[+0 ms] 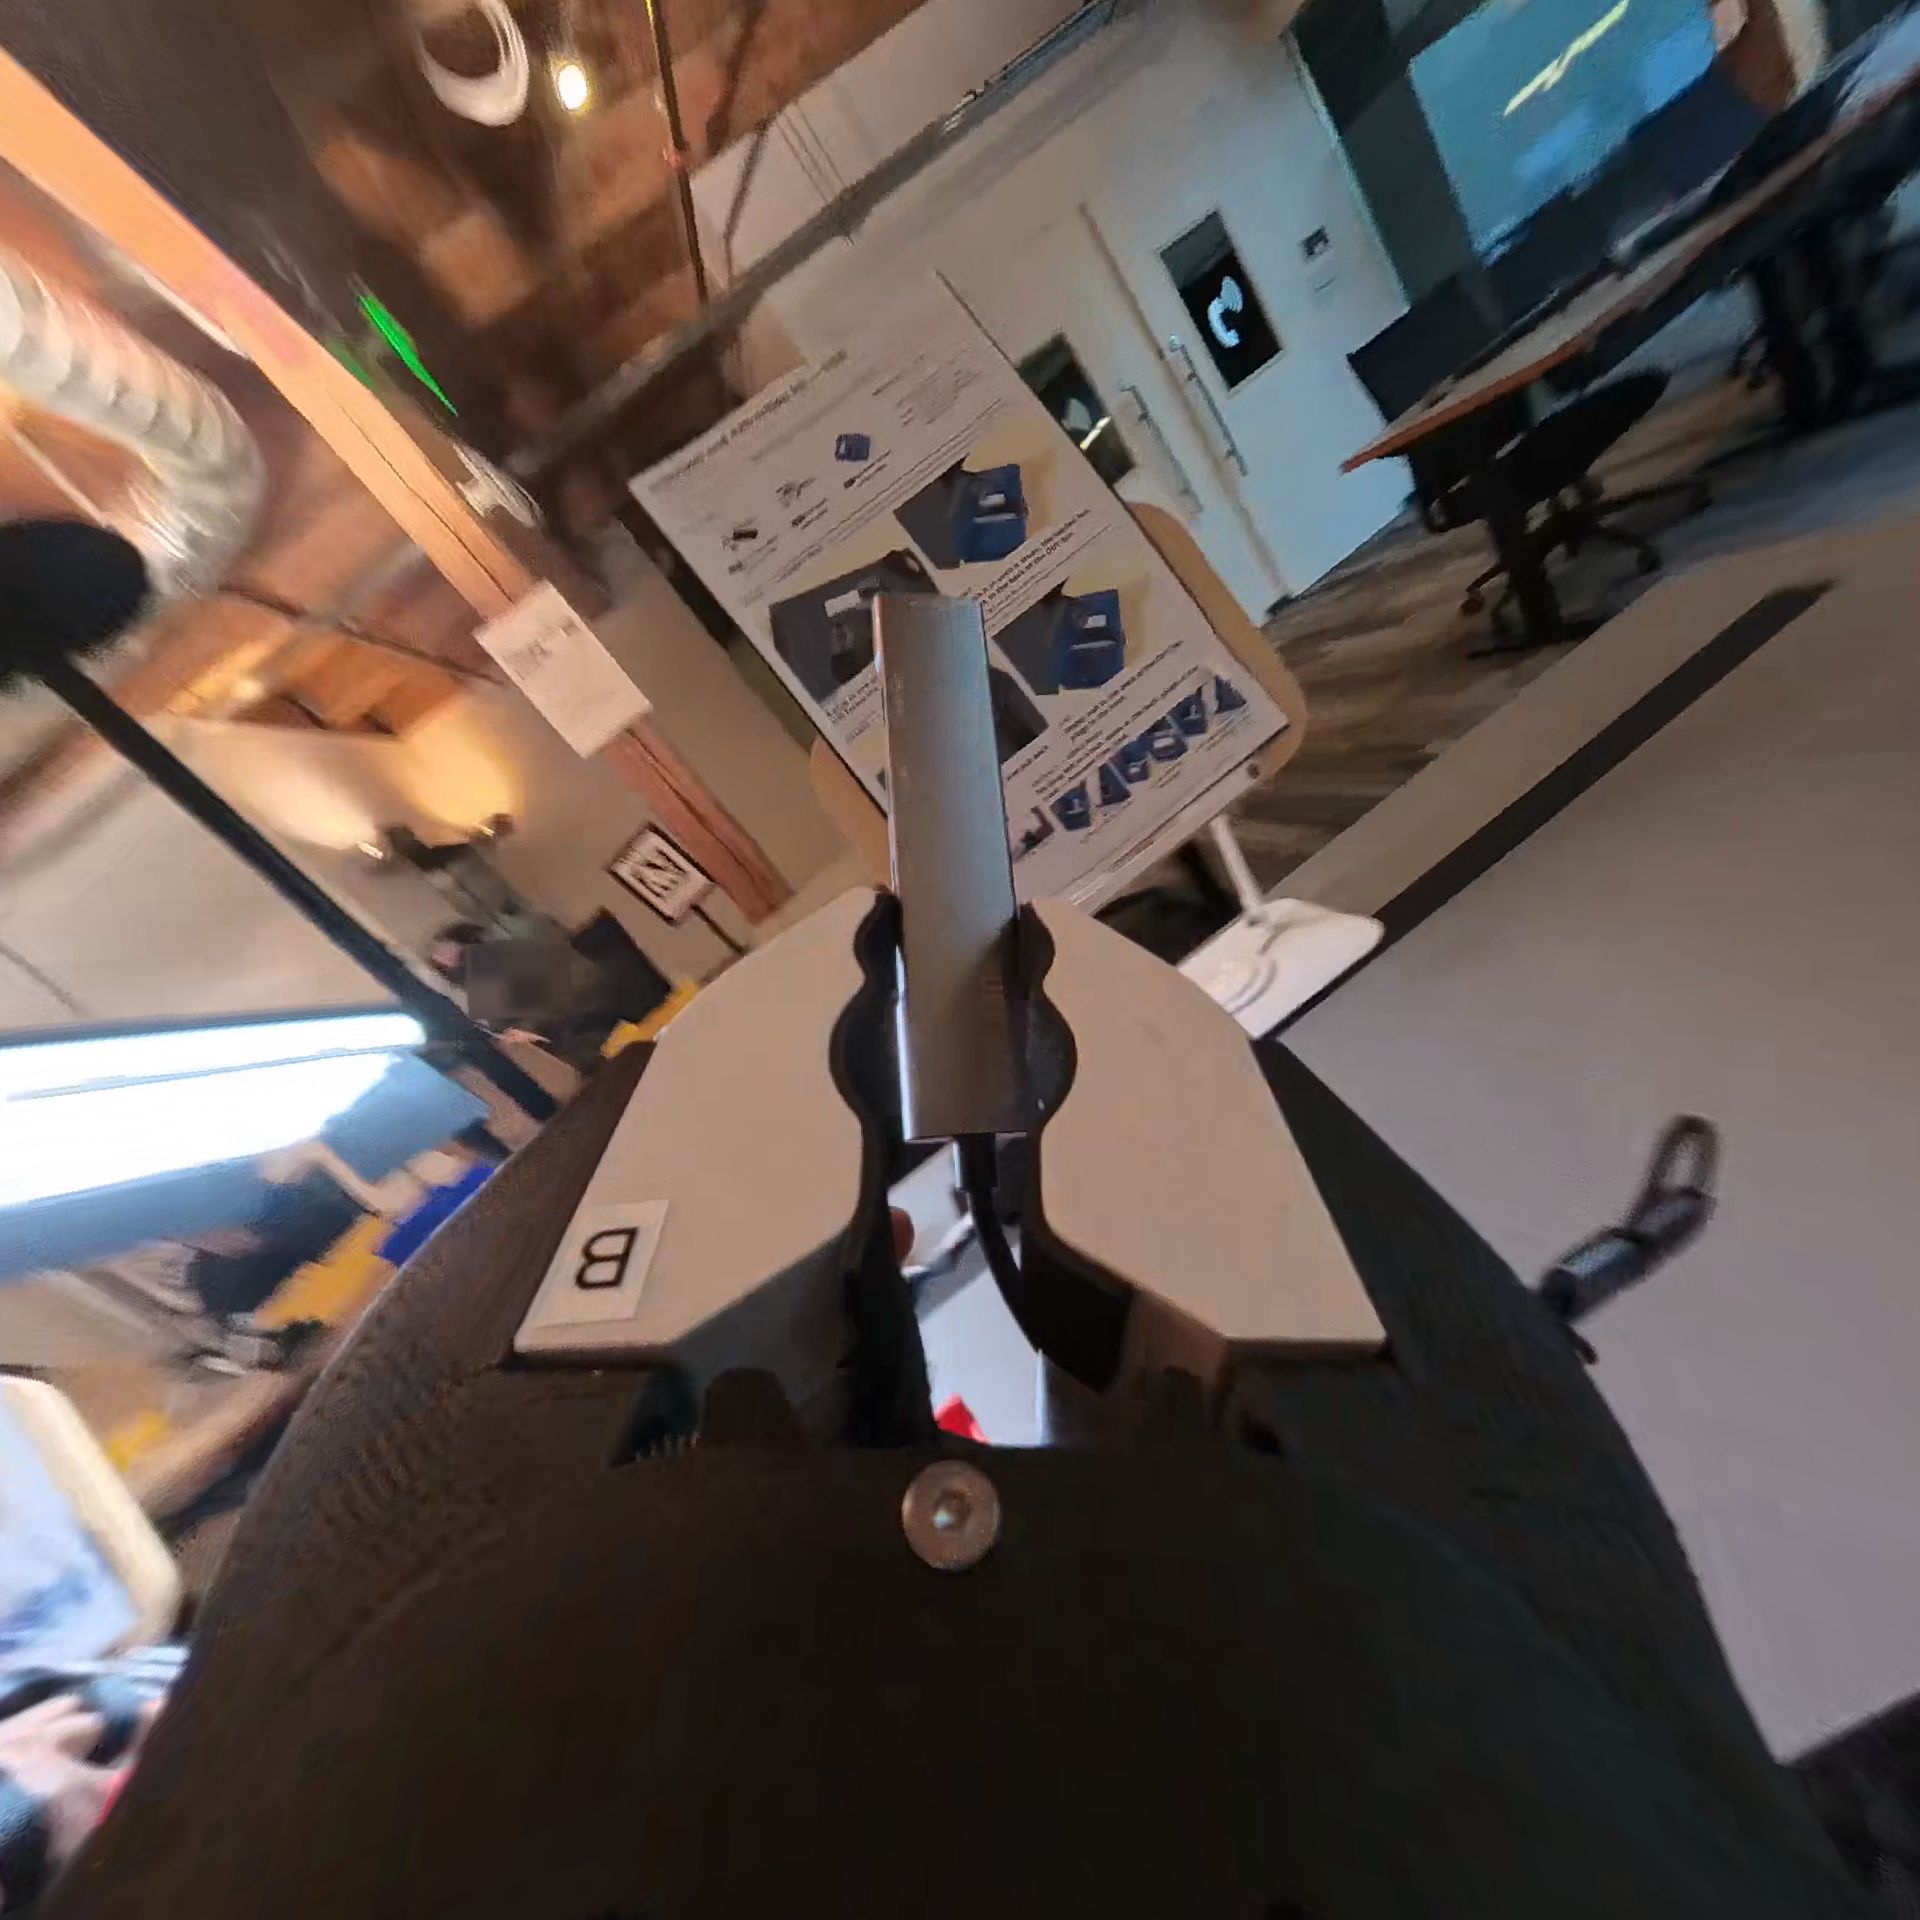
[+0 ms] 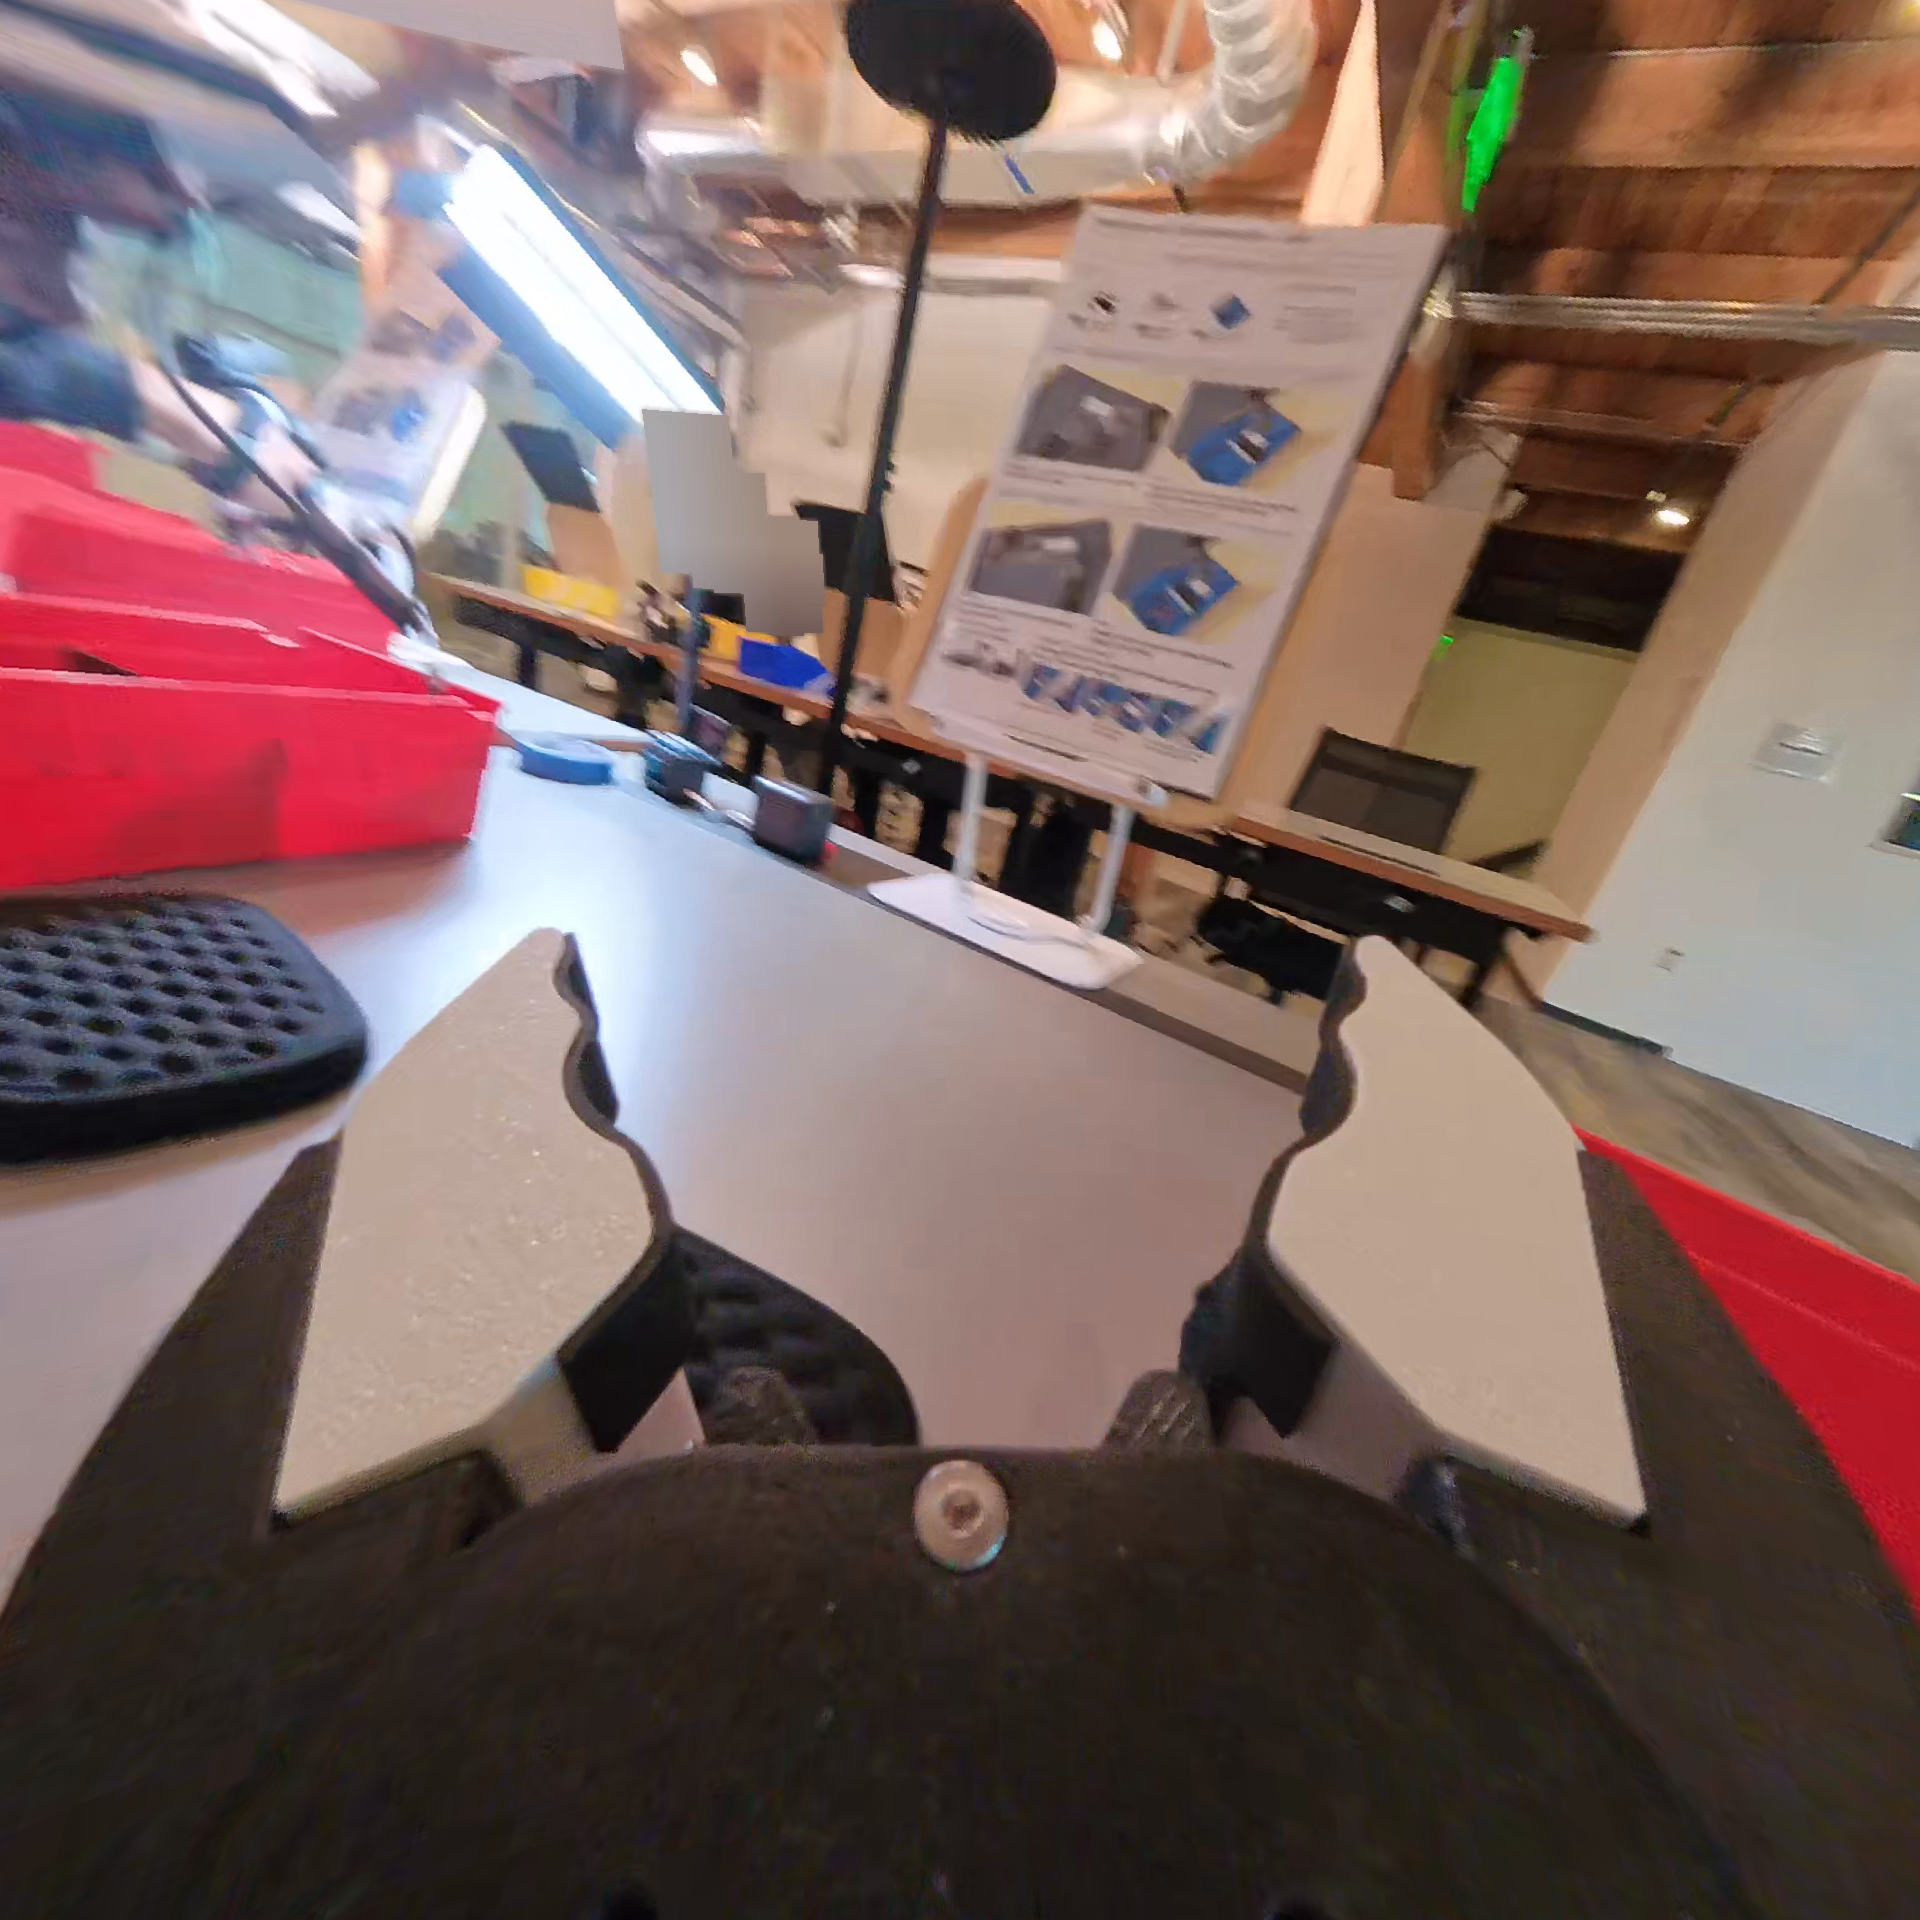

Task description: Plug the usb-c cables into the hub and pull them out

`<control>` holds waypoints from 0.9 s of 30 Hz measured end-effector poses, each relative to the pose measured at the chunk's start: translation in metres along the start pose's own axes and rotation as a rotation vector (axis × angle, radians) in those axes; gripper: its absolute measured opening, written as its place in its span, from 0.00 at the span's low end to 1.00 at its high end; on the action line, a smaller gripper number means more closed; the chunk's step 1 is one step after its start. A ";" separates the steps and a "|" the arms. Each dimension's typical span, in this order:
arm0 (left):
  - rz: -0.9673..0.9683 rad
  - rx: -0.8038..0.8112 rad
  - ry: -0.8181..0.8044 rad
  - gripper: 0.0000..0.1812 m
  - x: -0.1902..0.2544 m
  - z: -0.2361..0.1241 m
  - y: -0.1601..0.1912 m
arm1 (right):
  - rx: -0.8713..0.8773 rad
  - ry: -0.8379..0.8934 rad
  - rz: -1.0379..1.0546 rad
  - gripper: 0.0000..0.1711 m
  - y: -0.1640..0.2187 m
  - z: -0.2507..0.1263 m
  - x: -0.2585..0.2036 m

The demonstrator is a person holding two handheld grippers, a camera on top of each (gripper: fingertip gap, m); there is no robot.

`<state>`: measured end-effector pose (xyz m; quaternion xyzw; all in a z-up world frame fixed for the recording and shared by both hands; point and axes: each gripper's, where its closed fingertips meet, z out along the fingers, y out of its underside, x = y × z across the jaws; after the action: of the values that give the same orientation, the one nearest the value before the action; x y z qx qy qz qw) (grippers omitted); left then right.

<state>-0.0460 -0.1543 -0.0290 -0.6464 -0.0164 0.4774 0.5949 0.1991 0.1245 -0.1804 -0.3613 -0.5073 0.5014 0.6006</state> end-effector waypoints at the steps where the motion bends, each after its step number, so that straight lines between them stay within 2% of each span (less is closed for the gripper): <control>1: 0.080 0.005 -0.021 0.12 0.015 0.001 0.000 | 0.033 -0.039 0.020 0.74 -0.006 0.006 -0.011; 5: 0.467 0.058 -0.092 0.12 0.077 0.001 0.000 | 0.079 -0.130 0.052 0.67 -0.018 0.034 -0.049; 8: 0.708 0.158 -0.106 0.13 0.120 -0.006 -0.003 | 0.082 -0.079 -0.130 0.61 -0.028 0.047 -0.060; 10: 0.740 0.255 -0.074 0.13 0.147 -0.013 -0.006 | 0.083 -0.150 -0.180 0.59 -0.036 0.053 -0.078; 13: 0.850 0.396 -0.083 0.13 0.173 -0.027 -0.010 | 0.116 -0.317 -0.138 0.55 -0.048 0.059 -0.109; 17: 0.945 0.543 -0.050 0.13 0.201 -0.047 -0.014 | 0.187 -0.475 -0.108 0.42 -0.067 0.062 -0.132; 21: 0.971 0.609 -0.020 0.13 0.213 -0.060 -0.014 | 0.152 -0.547 -0.173 0.25 -0.063 0.068 -0.141; 25: 0.953 0.626 -0.027 0.13 0.213 -0.066 -0.014 | 0.114 -0.639 -0.187 0.13 -0.066 0.070 -0.151; 27: 0.944 0.635 -0.029 0.13 0.215 -0.068 -0.015 | 0.085 -0.697 -0.197 0.11 -0.063 0.070 -0.158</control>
<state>0.1226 -0.0745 -0.1565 -0.3667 0.4102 0.6819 0.4820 0.1483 -0.0489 -0.1446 -0.0930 -0.6927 0.5548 0.4513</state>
